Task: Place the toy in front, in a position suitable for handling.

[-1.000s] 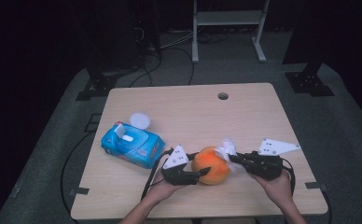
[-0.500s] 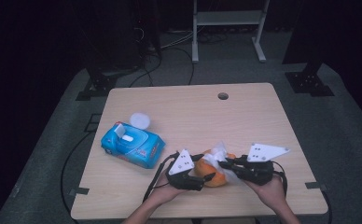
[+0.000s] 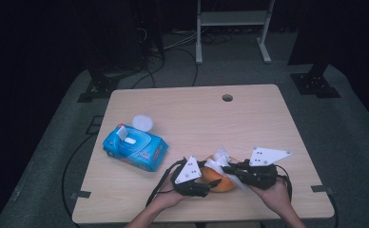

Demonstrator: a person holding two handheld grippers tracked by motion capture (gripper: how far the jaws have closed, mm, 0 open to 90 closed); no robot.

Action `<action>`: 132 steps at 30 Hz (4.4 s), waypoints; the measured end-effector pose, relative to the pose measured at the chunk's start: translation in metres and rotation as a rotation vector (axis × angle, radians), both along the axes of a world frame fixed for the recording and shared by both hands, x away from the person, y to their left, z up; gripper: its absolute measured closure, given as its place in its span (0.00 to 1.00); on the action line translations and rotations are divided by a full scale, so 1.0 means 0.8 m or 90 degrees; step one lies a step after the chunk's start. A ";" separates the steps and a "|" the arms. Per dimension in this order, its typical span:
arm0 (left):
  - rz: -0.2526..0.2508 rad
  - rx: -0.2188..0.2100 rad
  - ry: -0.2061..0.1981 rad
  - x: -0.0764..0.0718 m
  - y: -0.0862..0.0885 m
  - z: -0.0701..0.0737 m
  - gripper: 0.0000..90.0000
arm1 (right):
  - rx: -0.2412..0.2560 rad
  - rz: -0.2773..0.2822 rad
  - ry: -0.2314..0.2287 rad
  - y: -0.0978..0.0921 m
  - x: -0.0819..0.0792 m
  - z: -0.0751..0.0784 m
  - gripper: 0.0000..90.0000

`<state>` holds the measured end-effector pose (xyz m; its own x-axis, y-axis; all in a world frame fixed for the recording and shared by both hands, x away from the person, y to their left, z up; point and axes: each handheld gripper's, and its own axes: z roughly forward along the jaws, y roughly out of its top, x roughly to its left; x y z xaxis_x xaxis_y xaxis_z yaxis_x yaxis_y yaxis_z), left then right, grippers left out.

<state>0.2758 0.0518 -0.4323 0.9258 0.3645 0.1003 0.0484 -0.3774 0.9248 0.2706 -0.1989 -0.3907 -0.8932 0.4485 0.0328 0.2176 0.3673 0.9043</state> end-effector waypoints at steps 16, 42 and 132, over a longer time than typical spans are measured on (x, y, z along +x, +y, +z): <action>-0.007 -0.013 0.025 0.004 0.003 -0.002 0.33 | 0.002 -0.048 0.022 -0.025 0.007 -0.004 0.95; -0.069 0.063 -0.105 -0.020 -0.010 -0.008 0.38 | -0.010 -0.065 0.052 -0.026 0.015 -0.012 0.95; 0.080 -0.017 0.045 0.019 0.026 -0.006 0.43 | 0.016 -0.073 0.060 -0.027 0.020 -0.014 0.95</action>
<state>0.2913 0.0725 -0.4374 0.8774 0.4792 0.0252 0.1585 -0.3390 0.9273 0.2869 -0.2206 -0.4023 -0.8290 0.5447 0.1269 0.3412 0.3128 0.8864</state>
